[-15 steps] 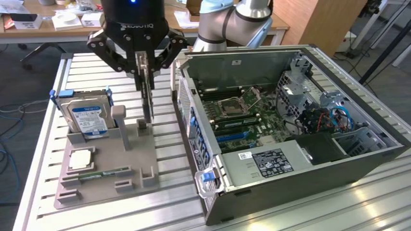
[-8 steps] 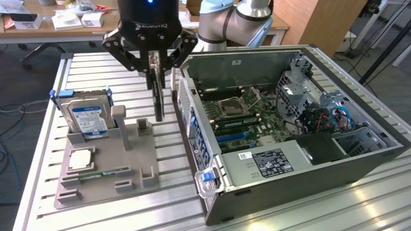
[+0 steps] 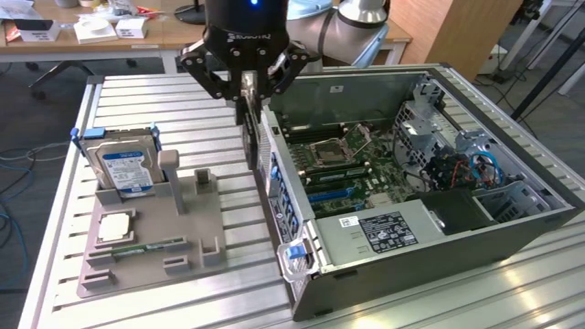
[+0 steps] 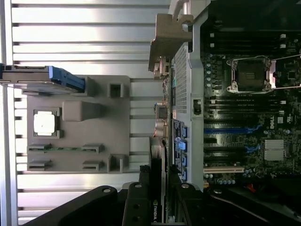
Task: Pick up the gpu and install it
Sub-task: 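Pick up the gpu and move the gpu toward the slot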
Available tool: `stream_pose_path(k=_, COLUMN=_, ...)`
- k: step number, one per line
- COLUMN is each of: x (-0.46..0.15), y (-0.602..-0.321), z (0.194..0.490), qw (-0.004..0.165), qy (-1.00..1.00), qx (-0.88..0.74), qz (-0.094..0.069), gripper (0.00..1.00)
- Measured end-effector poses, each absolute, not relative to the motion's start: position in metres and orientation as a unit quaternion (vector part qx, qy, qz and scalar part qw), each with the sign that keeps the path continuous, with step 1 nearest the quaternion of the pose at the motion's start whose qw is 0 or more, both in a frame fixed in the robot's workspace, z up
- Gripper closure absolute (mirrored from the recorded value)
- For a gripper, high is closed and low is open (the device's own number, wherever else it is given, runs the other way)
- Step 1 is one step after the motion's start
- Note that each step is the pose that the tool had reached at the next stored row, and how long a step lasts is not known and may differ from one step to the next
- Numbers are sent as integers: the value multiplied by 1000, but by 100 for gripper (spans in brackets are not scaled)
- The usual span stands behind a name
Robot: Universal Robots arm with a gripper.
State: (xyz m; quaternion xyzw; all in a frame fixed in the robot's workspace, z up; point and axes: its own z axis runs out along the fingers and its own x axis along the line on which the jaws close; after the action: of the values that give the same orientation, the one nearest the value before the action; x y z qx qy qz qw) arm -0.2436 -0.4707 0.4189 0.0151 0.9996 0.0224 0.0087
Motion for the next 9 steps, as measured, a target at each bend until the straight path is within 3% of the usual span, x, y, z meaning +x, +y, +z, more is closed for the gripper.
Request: stream_pose_path(k=9, x=-208, y=-471, z=419, qw=9, qy=1000, qx=15, qz=22, gripper=73)
